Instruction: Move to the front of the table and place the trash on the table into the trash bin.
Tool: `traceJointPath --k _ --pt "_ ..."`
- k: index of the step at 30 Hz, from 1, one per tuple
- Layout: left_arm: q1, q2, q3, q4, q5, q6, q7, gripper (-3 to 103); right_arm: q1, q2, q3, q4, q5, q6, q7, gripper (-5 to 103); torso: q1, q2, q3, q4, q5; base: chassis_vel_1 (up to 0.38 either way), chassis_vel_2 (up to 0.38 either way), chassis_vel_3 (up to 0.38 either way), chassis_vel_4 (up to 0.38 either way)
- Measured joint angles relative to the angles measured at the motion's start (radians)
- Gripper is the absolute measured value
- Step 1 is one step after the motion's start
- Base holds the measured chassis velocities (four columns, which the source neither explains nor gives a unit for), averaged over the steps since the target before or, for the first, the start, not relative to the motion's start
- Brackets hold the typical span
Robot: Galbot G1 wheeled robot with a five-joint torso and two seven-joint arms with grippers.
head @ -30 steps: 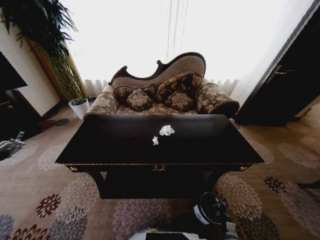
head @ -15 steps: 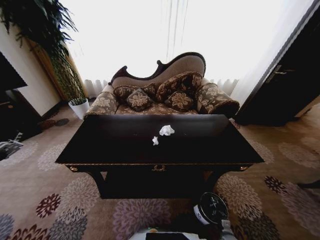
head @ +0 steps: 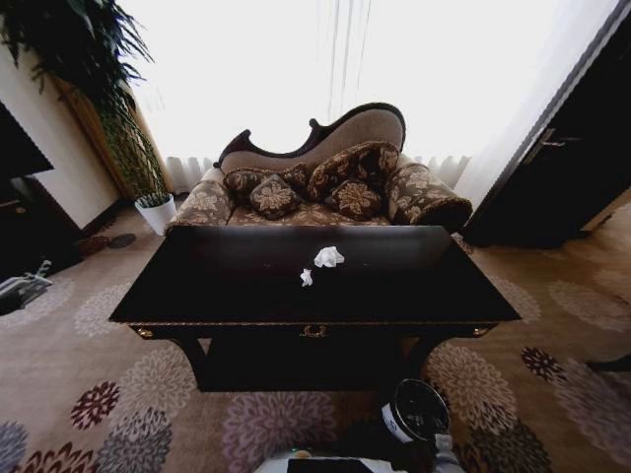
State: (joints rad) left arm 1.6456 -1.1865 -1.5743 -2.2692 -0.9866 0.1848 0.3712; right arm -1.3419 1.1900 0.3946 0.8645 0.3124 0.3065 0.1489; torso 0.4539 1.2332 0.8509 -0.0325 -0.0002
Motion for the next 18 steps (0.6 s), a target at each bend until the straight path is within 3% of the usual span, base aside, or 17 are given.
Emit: traceJointPath --k 2,4,6,7,8,9,11,13,16,18 --pt "-0.004 0.001 0.004 0.005 0.001 0.000 0.000 100 -0.012 0.002 0.004 0.021 0.000 -0.002 0.001 50 0.000 0.000 0.000 0.0001 -0.0001 0.000 0.000 0.000 0.000" --pt "-0.006 0.002 0.006 0.007 0.001 0.000 0.000 100 -0.021 0.003 0.005 0.036 -0.001 -0.003 0.001 50 0.000 0.000 0.000 0.0000 -0.0002 0.000 0.000 0.000 0.000" --pt "-0.011 0.003 0.010 0.011 0.002 0.000 0.000 100 -0.048 0.007 0.009 0.084 0.000 -0.015 0.005 61 0.000 0.000 0.000 0.0001 -0.0001 0.000 0.000 0.000 0.000" --pt "-0.012 0.003 0.011 0.012 0.002 0.000 0.000 100 -0.055 0.008 0.009 0.097 0.000 -0.019 0.007 61 0.000 0.000 0.000 0.0001 -0.0002 0.000 0.000 0.000 0.000" --pt "-0.018 0.002 0.017 0.016 0.004 0.000 0.000 100 -0.089 0.013 0.002 0.164 0.010 -0.038 0.020 71 0.000 0.000 0.000 0.0001 -0.0003 0.000 0.000 0.000 0.000" --pt "-0.018 0.002 0.017 0.016 0.004 0.000 0.000 100 -0.089 0.013 0.002 0.164 0.010 -0.038 0.020 71 0.000 0.000 0.000 0.0001 -0.0003 0.000 0.000 0.000 0.000" --pt "-0.028 -0.002 0.031 0.022 0.015 0.000 0.000 100 -0.133 0.031 -0.003 0.250 -0.017 -0.041 0.036 82 0.000 0.000 0.000 -0.0002 0.0001 0.000 0.000 0.000 0.000" --pt "-0.032 -0.005 0.039 0.024 0.019 0.000 0.000 100 -0.149 0.039 -0.002 0.280 -0.037 -0.035 0.038 82 0.000 0.000 0.000 0.0001 -0.0001 0.000 0.000 0.000 0.000" --pt "-0.044 -0.013 0.057 0.028 0.027 -0.001 0.000 100 -0.218 0.047 0.011 0.371 -0.050 -0.032 0.038 97 0.000 0.000 0.000 0.0001 -0.0001 0.000 0.000 0.000 0.000" --pt "-0.054 -0.013 0.065 0.034 0.029 -0.001 0.000 100 -0.278 0.048 0.032 0.451 -0.020 -0.032 0.032 99 0.000 0.000 0.000 -0.0001 -0.0001 0.000 0.000 0.000 0.000"
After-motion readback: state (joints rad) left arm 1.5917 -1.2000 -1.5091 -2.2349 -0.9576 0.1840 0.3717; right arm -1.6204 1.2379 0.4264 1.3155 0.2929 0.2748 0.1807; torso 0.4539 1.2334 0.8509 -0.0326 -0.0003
